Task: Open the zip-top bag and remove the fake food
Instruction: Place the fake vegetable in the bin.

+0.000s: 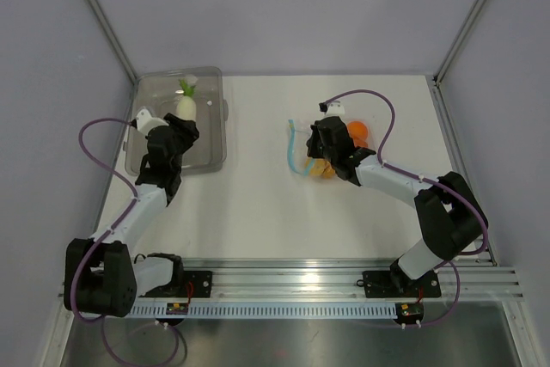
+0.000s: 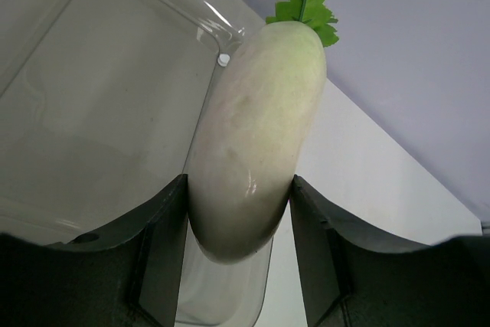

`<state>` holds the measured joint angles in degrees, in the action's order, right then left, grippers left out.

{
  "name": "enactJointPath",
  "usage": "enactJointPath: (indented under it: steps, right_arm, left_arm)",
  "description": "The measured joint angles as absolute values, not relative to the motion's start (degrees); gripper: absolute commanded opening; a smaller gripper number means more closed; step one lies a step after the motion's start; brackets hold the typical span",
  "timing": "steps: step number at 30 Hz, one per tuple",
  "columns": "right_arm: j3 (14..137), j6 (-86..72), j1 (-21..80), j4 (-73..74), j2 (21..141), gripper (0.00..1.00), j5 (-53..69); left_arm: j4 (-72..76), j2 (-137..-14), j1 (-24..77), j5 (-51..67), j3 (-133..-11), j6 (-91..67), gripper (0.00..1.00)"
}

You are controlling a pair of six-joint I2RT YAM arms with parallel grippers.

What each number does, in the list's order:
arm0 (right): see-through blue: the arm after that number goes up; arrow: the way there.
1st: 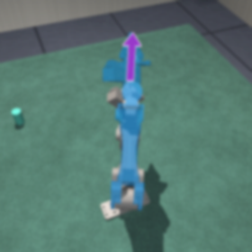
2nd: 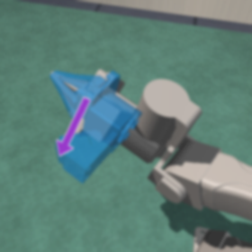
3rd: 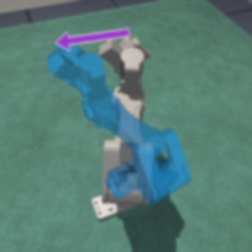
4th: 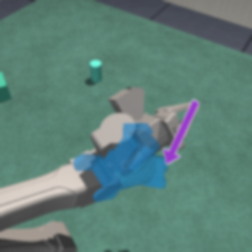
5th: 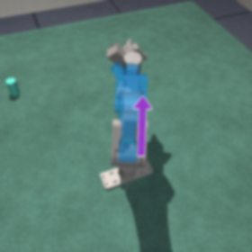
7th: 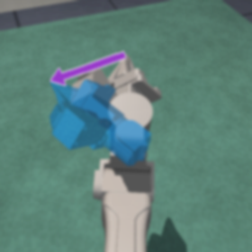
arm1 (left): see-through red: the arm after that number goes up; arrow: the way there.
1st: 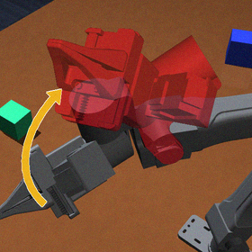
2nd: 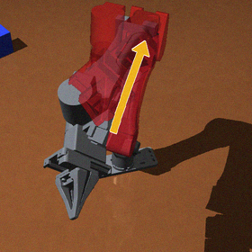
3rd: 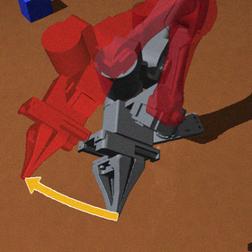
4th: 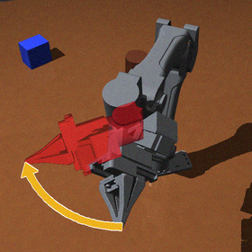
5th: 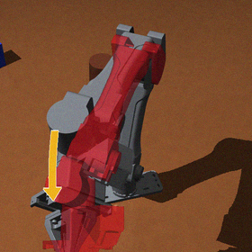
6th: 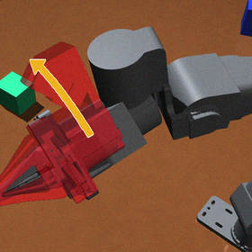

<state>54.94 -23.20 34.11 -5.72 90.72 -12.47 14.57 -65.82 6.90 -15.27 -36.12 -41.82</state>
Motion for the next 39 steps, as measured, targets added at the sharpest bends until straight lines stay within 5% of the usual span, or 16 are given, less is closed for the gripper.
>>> enactJointPath:
  steps: [24, 27, 28, 32, 39]
  right_arm:
    - [53.6, -23.3, 34.1, -5.7, 89.8, 0.0, -9.5]
    - [53.6, -23.3, 34.1, -5.7, 89.6, 0.0, -9.4]
    - [53.6, -23.3, 34.1, -5.8, 89.6, 0.0, -9.3]
    - [53.5, -23.2, 34.1, -5.8, 89.6, 0.0, -9.3]
    - [53.5, -22.9, 34.1, -5.8, 89.5, 0.0, -9.3]
  left_arm:
    - [10.0, -88.1, -4.2, -11.2, -51.4, -38.8, 0.48]
    - [10.0, -90.6, -4.8, -9.3, -51.7, -38.5, 0.67]
    - [9.9, -91.1, -4.9, -8.6, -51.7, -38.2, 0.81]
    - [11.9, -89.9, -5.1, -7.4, -49.9, -37.7, 0.99]
    - [9.7, -84.7, -5.3, -7.7, -48.5, -39.6, 0.99]
